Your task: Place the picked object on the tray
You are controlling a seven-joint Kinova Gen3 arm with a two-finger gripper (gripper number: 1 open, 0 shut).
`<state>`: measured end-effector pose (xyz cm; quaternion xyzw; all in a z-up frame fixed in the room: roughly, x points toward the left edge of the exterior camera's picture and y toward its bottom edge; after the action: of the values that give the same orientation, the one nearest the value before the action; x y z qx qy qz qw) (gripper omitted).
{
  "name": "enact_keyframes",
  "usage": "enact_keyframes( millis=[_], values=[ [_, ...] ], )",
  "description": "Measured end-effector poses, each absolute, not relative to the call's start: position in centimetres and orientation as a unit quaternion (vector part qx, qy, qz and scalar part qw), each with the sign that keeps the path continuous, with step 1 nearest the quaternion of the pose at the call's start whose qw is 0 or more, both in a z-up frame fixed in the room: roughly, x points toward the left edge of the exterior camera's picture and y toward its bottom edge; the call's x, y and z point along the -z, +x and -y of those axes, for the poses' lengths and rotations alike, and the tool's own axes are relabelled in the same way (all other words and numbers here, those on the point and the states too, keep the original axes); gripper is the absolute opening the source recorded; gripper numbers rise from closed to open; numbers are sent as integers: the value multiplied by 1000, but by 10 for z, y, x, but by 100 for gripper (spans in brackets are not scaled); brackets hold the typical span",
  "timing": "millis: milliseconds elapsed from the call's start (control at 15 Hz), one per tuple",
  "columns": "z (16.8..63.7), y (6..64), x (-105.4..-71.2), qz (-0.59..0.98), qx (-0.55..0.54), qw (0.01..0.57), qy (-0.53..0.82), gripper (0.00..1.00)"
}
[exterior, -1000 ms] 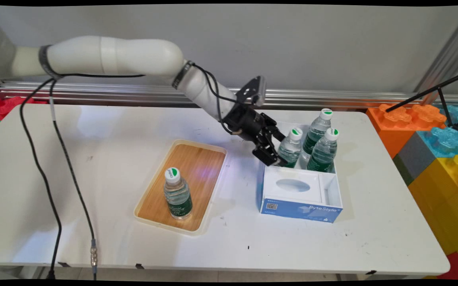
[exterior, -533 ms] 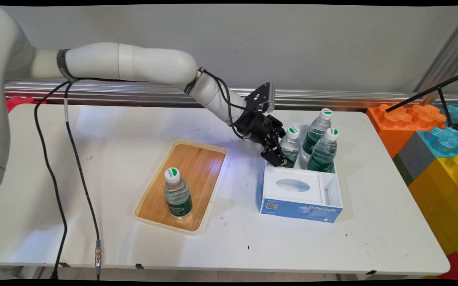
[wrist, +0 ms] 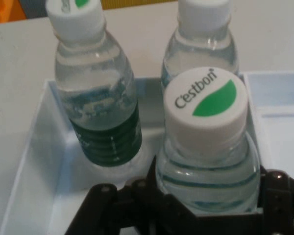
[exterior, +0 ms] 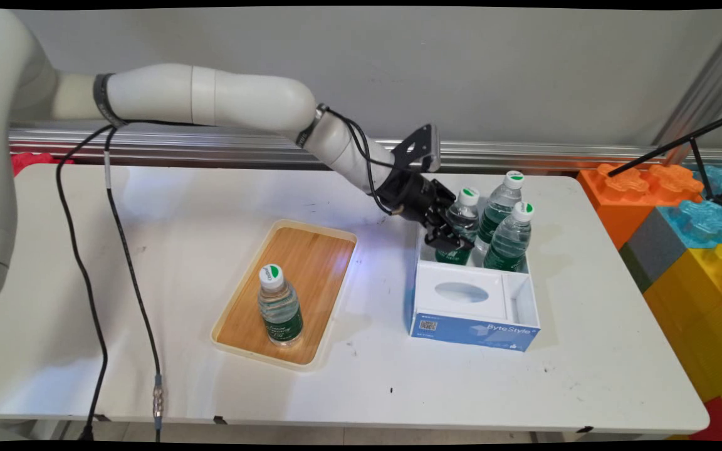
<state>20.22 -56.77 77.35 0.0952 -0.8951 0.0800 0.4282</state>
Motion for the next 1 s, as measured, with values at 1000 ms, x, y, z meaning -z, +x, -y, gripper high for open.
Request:
enact_keyframes(
  millis=[1000],
  values=[
    [512,316,-915,892,-129,403,157,0]
  ],
)
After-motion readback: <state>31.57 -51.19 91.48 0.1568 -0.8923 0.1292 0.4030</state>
